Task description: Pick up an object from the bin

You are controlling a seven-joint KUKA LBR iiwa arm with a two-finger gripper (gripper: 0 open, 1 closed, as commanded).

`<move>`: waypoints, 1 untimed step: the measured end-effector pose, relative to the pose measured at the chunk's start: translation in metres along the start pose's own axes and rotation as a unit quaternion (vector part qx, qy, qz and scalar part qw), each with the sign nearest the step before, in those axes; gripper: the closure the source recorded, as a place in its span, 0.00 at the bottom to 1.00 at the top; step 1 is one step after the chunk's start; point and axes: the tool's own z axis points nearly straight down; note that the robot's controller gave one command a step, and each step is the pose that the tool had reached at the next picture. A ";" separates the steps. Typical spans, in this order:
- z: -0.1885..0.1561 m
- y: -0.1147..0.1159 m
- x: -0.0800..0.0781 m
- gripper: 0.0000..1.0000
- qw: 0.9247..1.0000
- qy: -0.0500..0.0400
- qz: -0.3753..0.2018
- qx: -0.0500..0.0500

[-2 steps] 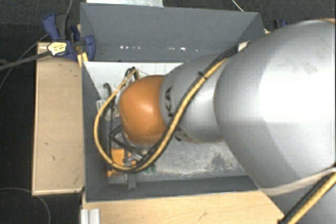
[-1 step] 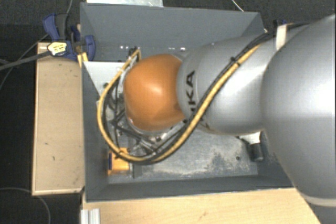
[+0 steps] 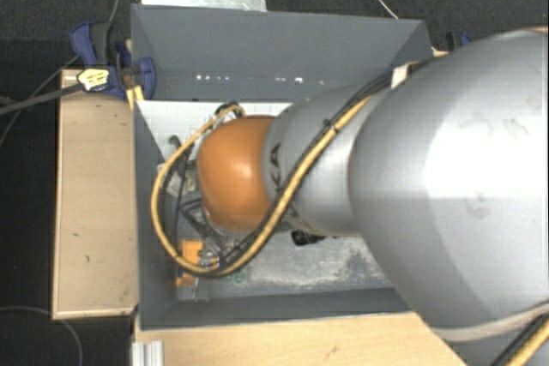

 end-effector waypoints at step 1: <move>0.029 0.005 -0.001 0.00 0.984 -0.010 -0.177 -0.006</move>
Offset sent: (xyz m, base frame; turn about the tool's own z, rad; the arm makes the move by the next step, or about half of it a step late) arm 0.0004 -0.0063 -0.0301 0.1185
